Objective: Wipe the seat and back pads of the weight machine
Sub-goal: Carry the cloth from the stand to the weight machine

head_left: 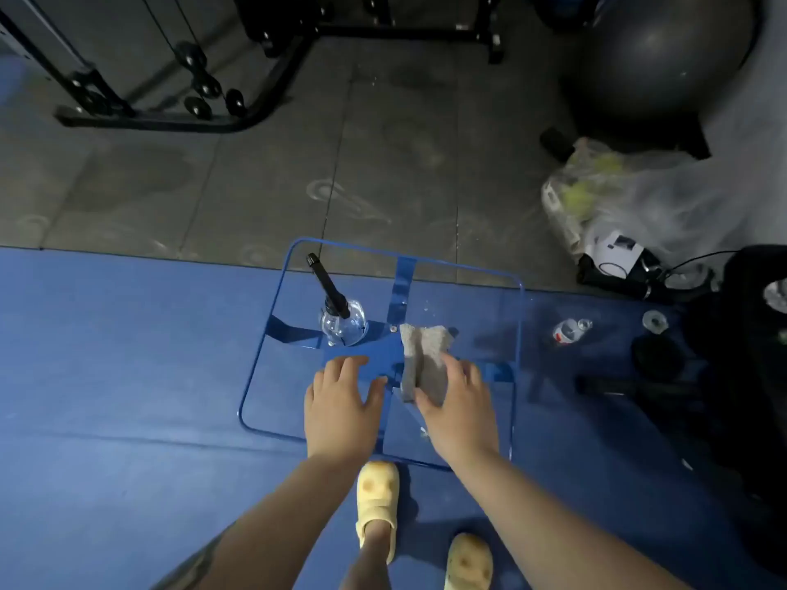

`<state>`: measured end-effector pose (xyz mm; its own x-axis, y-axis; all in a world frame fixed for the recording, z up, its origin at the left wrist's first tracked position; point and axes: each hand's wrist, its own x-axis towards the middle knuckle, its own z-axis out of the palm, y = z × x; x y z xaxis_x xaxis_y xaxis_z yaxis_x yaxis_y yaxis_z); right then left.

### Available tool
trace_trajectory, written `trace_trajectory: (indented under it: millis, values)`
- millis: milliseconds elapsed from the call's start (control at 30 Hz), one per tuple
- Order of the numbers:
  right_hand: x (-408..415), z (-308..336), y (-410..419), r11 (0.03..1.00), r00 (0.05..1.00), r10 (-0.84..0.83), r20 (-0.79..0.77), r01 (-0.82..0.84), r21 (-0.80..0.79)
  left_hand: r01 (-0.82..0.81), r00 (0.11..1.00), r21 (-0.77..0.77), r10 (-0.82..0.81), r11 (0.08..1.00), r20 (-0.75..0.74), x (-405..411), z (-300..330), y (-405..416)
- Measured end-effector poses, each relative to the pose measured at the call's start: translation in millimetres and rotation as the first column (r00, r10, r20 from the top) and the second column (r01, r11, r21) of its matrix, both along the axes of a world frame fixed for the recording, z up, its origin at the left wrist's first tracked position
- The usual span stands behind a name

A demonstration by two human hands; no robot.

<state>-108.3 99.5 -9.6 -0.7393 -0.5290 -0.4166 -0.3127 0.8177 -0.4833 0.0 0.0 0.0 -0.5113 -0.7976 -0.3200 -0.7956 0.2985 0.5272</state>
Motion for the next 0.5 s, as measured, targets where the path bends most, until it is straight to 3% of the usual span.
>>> trace_trajectory:
  millis: [133,400,500]
  values:
    - [-3,-30,-26,0.998,0.997,-0.057,-0.045,0.058,0.017,0.049,0.998,-0.014,-0.05,0.999,-0.033,-8,-35,-13]
    - [6,-70,-38,0.993,0.96,-0.117,-0.254,0.111,-0.038,0.004,0.992,0.045,0.002,0.999,-0.126,-5,-60,-12]
    - [7,-70,-37,0.99,0.968,-0.134,-0.214,0.12,-0.077,0.003,0.99,0.052,0.004,0.999,-0.139,-4,-58,-12]
